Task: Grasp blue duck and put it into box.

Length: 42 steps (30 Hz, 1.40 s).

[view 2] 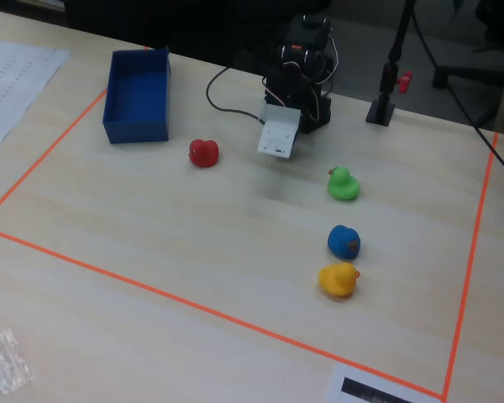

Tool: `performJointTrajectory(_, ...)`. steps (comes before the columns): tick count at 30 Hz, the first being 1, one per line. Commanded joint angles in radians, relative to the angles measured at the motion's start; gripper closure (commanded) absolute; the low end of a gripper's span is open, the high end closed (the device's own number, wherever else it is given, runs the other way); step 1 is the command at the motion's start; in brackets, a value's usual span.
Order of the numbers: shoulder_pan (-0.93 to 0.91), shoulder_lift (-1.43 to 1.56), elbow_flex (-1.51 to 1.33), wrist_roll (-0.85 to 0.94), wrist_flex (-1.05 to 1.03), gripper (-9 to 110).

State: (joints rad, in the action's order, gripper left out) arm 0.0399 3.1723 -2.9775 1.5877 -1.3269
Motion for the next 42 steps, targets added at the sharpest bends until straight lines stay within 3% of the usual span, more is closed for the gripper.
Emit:
performJointTrajectory(1,0.100,-0.428,0.505,-0.107,0.012,101)
performJointTrajectory(8,0.275,-0.963,0.888,-0.146,0.272,77)
performJointTrajectory(13,0.357,-1.213,0.956,-0.104,0.506,72)
performJointTrajectory(19,0.430,-1.439,0.996,-0.103,0.721,69)
performJointTrajectory(25,0.387,-1.623,1.071,-0.091,0.839,67)
performJointTrajectory(42,0.371,-1.802,1.131,-0.107,0.930,70)
